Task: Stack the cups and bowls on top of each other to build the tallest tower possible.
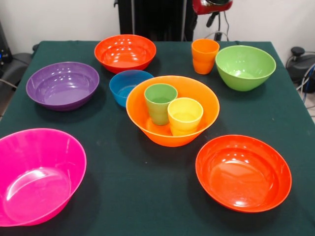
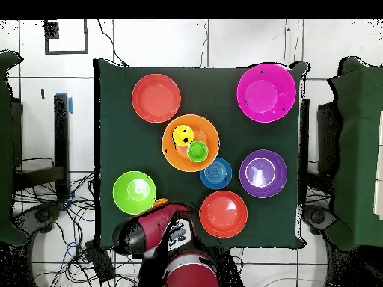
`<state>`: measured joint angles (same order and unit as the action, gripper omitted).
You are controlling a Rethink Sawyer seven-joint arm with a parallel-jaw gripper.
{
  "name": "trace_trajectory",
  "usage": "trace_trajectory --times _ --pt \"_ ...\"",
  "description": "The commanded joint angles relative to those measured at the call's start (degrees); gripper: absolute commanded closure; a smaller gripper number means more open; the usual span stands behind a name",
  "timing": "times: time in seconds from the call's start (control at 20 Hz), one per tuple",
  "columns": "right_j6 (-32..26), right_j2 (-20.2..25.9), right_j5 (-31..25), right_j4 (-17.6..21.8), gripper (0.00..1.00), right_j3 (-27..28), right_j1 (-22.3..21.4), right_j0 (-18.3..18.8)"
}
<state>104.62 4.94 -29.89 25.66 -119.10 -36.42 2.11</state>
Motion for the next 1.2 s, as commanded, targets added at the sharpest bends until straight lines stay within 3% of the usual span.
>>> trace_trajectory --times 0.05,0.75,1.2 --pt "2.83 4.27 -1.64 -1.77 0.00 4.74 -1.04 0.49" --pt "2.46 6.85 0.14 -2.68 0.00 5.08 -3.90 1.49" --pt "1.09 8.01 -3.43 -3.87 0.00 5.61 -5.51 1.96"
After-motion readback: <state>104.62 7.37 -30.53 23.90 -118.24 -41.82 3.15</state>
